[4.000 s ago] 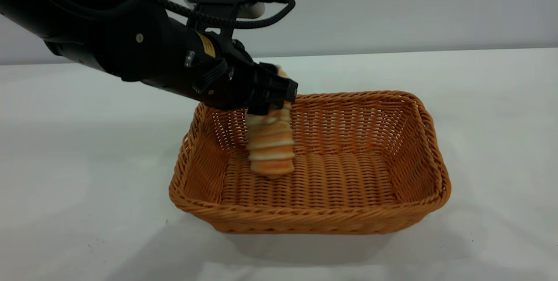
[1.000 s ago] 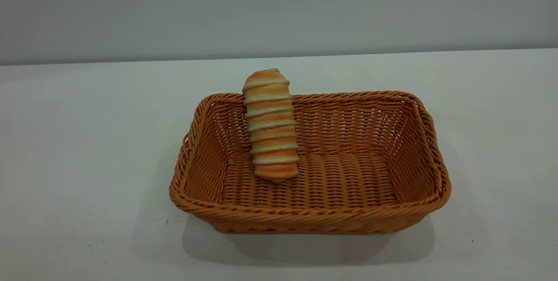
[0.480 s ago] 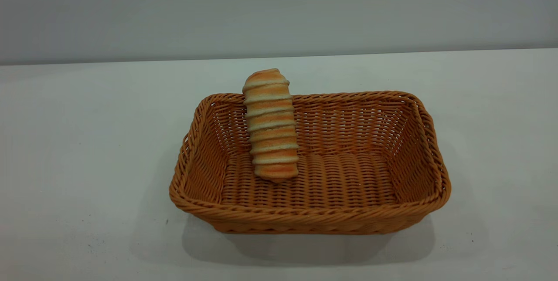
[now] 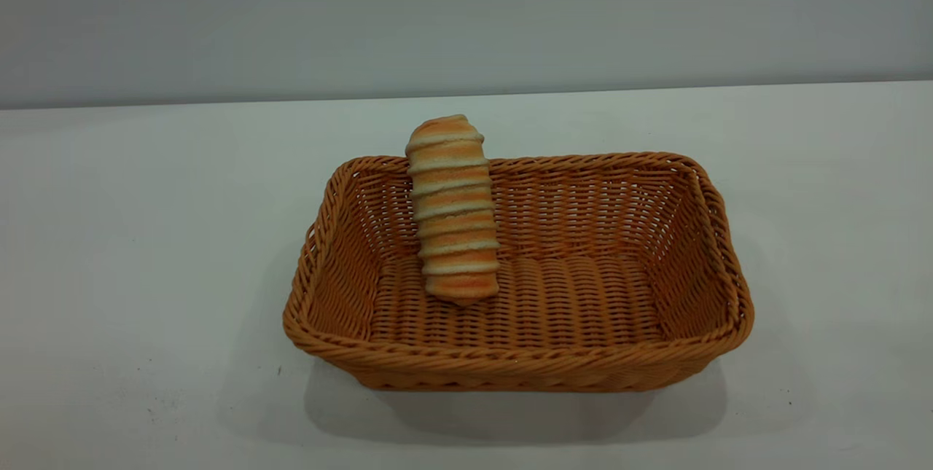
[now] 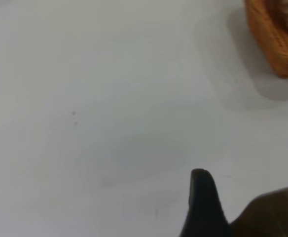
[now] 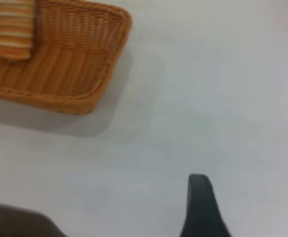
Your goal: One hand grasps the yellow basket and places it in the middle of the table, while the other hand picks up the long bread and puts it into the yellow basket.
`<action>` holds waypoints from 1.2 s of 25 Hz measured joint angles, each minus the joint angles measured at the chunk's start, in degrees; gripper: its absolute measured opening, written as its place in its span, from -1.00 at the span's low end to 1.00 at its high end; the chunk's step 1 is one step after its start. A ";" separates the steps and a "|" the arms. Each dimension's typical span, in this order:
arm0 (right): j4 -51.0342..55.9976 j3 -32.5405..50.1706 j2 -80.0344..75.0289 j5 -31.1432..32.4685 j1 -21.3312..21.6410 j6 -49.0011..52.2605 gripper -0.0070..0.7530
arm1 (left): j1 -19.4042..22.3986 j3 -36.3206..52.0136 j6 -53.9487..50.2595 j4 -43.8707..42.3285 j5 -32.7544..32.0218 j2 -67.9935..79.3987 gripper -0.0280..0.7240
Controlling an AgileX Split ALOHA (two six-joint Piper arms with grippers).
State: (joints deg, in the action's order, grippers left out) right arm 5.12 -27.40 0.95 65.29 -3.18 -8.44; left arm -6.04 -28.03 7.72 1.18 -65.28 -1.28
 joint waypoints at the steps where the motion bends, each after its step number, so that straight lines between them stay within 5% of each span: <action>1: 0.00 0.00 0.00 0.00 0.52 0.00 0.42 | 0.67 0.00 0.06 0.05 0.00 0.00 0.53; 30: 0.00 0.00 0.00 0.00 1.75 0.00 0.42 | 1.32 0.00 -0.75 1.96 0.00 0.00 0.52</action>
State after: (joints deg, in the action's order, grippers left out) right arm 5.12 -27.40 0.95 65.29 -1.43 -8.44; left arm -4.71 -28.03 6.97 3.15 -65.28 -1.28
